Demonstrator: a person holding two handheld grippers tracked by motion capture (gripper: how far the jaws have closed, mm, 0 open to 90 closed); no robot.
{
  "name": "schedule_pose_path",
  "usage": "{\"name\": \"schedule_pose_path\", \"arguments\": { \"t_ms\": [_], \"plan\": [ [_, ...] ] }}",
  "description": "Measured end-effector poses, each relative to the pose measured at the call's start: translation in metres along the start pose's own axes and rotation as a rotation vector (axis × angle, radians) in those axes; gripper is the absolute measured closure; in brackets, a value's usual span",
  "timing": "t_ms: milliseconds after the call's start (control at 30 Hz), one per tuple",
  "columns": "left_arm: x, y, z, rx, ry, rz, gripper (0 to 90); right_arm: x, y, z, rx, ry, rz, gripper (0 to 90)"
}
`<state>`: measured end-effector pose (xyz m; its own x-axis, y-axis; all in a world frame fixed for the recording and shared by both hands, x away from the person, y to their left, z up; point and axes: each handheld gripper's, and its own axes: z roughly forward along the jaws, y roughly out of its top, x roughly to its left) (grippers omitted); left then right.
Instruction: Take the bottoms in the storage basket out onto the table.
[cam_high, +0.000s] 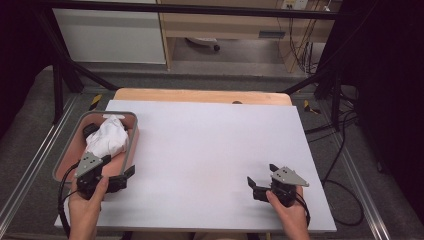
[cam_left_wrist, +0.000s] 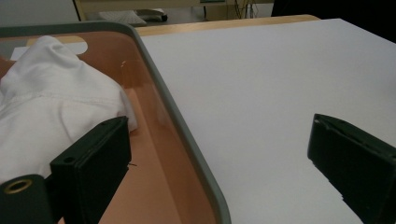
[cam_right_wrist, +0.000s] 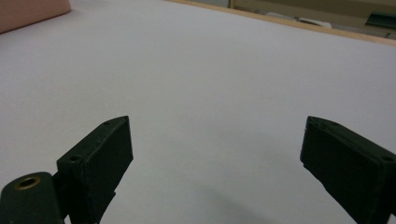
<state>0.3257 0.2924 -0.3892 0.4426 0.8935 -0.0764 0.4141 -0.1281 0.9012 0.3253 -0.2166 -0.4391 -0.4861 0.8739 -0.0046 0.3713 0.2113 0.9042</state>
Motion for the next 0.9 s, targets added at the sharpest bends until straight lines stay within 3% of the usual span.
{"name": "schedule_pose_path", "arguments": {
  "t_ms": [100, 233, 400, 600, 900],
  "plan": [
    [-0.001, 0.002, 0.000, -0.006, -0.026, 0.001, 6.8, 0.001, -0.002, 0.001, 0.023, 0.020, -0.004, 10.8],
    [-0.002, 0.000, 0.001, -0.015, -0.010, 0.036, 6.7, 0.001, 0.001, -0.002, -0.002, 0.019, 0.004, 10.7],
    [-0.002, -0.002, -0.001, -0.028, -0.013, 0.024, 5.7, 0.003, 0.001, -0.002, -0.004, 0.029, 0.006, 9.7],
    [-0.005, 0.003, -0.002, -0.024, 0.044, 0.095, 6.9, 0.006, 0.003, -0.003, -0.024, 0.012, -0.031, 7.4],
    [-0.013, 0.010, -0.007, -0.023, 0.012, 0.109, 5.9, 0.006, 0.001, -0.004, -0.005, 0.016, -0.035, 5.7]
  ]
}}
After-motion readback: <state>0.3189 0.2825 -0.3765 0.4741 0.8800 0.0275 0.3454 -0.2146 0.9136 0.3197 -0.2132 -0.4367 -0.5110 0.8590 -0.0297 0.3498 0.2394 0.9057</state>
